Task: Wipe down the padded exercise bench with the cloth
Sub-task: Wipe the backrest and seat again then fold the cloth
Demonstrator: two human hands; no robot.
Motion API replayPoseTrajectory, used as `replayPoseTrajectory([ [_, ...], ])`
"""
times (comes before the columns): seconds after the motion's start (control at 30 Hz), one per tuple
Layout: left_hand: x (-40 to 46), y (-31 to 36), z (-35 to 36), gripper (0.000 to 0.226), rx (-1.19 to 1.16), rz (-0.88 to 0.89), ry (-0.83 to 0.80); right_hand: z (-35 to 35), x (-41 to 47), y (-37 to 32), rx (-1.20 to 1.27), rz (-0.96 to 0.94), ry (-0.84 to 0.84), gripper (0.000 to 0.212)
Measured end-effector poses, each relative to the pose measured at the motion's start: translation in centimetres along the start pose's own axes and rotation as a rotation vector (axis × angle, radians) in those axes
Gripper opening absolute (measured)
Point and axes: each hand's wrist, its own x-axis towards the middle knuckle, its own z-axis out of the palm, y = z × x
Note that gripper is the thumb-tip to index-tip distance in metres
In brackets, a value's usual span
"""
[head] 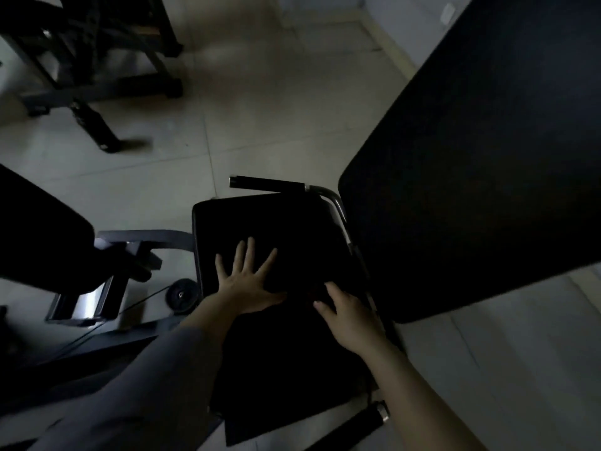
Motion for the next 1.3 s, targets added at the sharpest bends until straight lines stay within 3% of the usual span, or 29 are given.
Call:
replayPoseTrajectory([
  [0.03, -0.1, -0.6, -1.4, 0.084, -0.074, 0.015, -0.067, -1.2, -0.1, -1.2, 0.035, -0.016, 0.0, 0.046],
  [0.1, -0.4, -2.0, -3.5, 0.076, -0.267, 0.009, -0.029, -3.1, 0.7, -3.7, 0.044, -0.06, 0.077, 0.043],
  [0.23, 0.0, -4.8, -6.9, 0.056, -0.503, -0.159, 0.391, -6.9, 6.5, -8.9, -0.023, -0.115, 0.285, 0.042],
  [0.3, 2.2, -6.6, -7.8, 0.054, -0.532, -0.275, 0.503, -8.3, 11.0, -11.1, -0.053, -0.173, 0.397, 0.039],
  [0.43, 7.4, -8.1, -6.1, 0.059, -0.718, -0.628, 0.452, -10.5, 20.2, -13.1, -0.189, -0.181, 0.501, 0.035],
  [0.5, 8.4, -7.8, -4.9, 0.058, -0.77, -0.77, 0.464, -10.6, 25.1, -12.8, -0.317, -0.116, 0.399, 0.034],
  [0.63, 9.0, -7.4, -4.8, 0.055, -0.735, -0.828, 0.43, -8.3, 31.8, -13.1, -0.644, 0.196, -0.297, 0.042],
  [0.7, 9.1, -7.6, -4.9, 0.057, -0.722, -0.828, 0.437, -5.8, 33.0, -14.9, -0.649, 0.138, -0.434, 0.042],
  [0.8, 9.1, -7.2, -5.1, 0.069, -0.745, -0.831, 0.455, -1.0, 32.9, -18.2, -0.555, -0.073, -0.46, 0.039],
  [0.97, 9.1, -7.3, -5.4, 0.076, -0.757, -0.845, 0.479, -0.6, 32.8, -17.6, -0.465, -0.102, -0.509, 0.039],
  [1.1, 9.2, -7.1, -5.4, 0.076, -0.763, -0.864, 0.471, -5.2, 34.1, -14.1, -0.4, 0.102, -0.488, 0.03],
  [1.3, 9.4, -7.2, -5.0, 0.072, -0.752, -0.859, 0.492, -10.7, 35.0, -6.1, -0.55, 0.45, -0.443, 0.035],
])
